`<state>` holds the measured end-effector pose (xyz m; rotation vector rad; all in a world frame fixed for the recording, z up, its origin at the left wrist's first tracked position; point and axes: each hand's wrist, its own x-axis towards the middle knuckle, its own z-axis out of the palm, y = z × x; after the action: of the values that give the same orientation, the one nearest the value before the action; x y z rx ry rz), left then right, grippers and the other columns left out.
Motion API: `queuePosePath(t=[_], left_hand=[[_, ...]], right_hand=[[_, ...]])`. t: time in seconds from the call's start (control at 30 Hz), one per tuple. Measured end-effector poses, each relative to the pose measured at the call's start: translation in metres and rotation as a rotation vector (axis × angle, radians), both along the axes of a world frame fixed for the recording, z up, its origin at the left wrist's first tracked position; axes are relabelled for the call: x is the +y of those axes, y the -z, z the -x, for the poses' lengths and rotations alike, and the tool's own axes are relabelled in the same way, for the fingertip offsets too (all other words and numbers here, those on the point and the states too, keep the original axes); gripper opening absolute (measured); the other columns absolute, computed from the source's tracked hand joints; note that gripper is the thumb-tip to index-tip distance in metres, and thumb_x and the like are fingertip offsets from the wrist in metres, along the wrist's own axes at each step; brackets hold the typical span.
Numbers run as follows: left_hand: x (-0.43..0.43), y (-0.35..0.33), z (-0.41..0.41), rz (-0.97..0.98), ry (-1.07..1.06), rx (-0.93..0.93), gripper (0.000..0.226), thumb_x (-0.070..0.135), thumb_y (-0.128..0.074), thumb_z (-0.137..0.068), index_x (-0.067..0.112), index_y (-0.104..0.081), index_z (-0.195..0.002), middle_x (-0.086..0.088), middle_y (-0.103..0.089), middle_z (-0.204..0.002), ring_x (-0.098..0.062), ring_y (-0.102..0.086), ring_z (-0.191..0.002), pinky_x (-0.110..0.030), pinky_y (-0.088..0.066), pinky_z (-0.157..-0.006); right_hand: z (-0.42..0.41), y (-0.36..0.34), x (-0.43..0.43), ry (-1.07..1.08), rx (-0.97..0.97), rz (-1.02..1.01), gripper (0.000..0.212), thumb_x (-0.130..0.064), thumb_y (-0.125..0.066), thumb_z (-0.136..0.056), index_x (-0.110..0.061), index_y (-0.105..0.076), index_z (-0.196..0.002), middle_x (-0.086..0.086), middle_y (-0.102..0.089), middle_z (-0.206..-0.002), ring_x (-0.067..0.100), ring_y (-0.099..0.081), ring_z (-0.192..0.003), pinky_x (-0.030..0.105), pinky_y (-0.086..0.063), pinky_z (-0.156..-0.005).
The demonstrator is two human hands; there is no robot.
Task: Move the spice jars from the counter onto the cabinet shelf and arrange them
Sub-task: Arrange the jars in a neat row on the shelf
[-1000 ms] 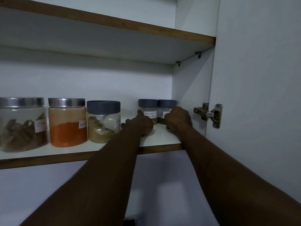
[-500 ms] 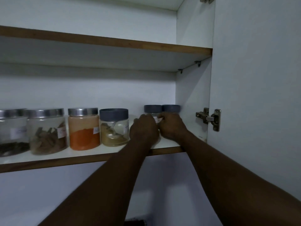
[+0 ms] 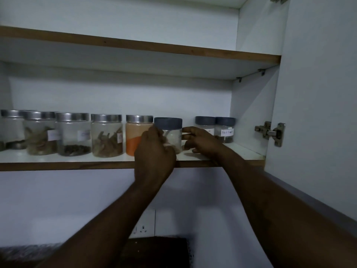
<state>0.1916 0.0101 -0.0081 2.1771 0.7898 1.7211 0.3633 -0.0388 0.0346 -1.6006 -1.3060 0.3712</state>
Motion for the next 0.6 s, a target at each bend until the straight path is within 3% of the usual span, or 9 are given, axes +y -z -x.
queuePosePath(t=[0.07,0.2,0.33,0.47,0.6], left_hand=[[0.009,-0.008,0.002,0.089,0.019,0.057,0.040,0.010,-0.068,-0.078,0.012,-0.058,-0.117,-0.002,-0.067,-0.101,-0.012,-0.056,-0.086,-0.018,-0.035,-0.059],[0.020,-0.018,-0.003,0.142,0.110,0.137,0.050,0.015,-0.072,-0.083,0.008,-0.052,-0.128,-0.009,-0.068,-0.112,-0.019,-0.063,-0.093,-0.025,-0.049,-0.070],[0.029,-0.022,-0.010,0.214,0.090,0.221,0.062,0.016,-0.075,-0.084,0.008,-0.046,-0.138,-0.013,-0.063,-0.128,-0.028,-0.062,-0.114,-0.037,-0.055,-0.091],[0.034,-0.026,-0.014,0.262,0.070,0.252,0.065,0.018,-0.074,-0.085,0.009,-0.041,-0.141,-0.014,-0.062,-0.129,-0.032,-0.061,-0.118,-0.039,-0.053,-0.092],[0.038,-0.033,-0.014,0.307,0.061,0.272,0.070,0.023,-0.075,-0.086,0.010,-0.038,-0.143,-0.014,-0.062,-0.129,-0.033,-0.061,-0.118,-0.039,-0.051,-0.090]], right_hand=[[0.011,-0.001,0.004,0.015,-0.075,0.020,0.039,-0.008,-0.068,-0.080,-0.036,-0.066,-0.107,-0.006,-0.075,-0.116,0.017,-0.070,-0.107,0.038,-0.054,-0.094],[0.013,0.000,0.010,0.089,-0.112,0.037,0.065,-0.009,-0.073,-0.082,-0.021,-0.054,-0.142,0.002,-0.066,-0.137,0.023,-0.062,-0.122,0.049,-0.047,-0.108],[0.009,0.004,0.012,0.134,-0.105,0.025,0.061,-0.011,-0.075,-0.083,-0.021,-0.055,-0.140,-0.001,-0.071,-0.127,0.020,-0.064,-0.119,0.049,-0.048,-0.108],[0.005,0.007,0.015,0.184,-0.123,-0.017,0.053,-0.016,-0.076,-0.083,-0.023,-0.058,-0.132,-0.007,-0.077,-0.104,0.017,-0.068,-0.111,0.047,-0.050,-0.105],[-0.005,0.003,0.019,0.212,-0.073,0.026,0.066,-0.022,-0.082,-0.081,-0.023,-0.052,-0.139,0.003,-0.069,-0.123,0.022,-0.065,-0.113,0.046,-0.051,-0.104]])
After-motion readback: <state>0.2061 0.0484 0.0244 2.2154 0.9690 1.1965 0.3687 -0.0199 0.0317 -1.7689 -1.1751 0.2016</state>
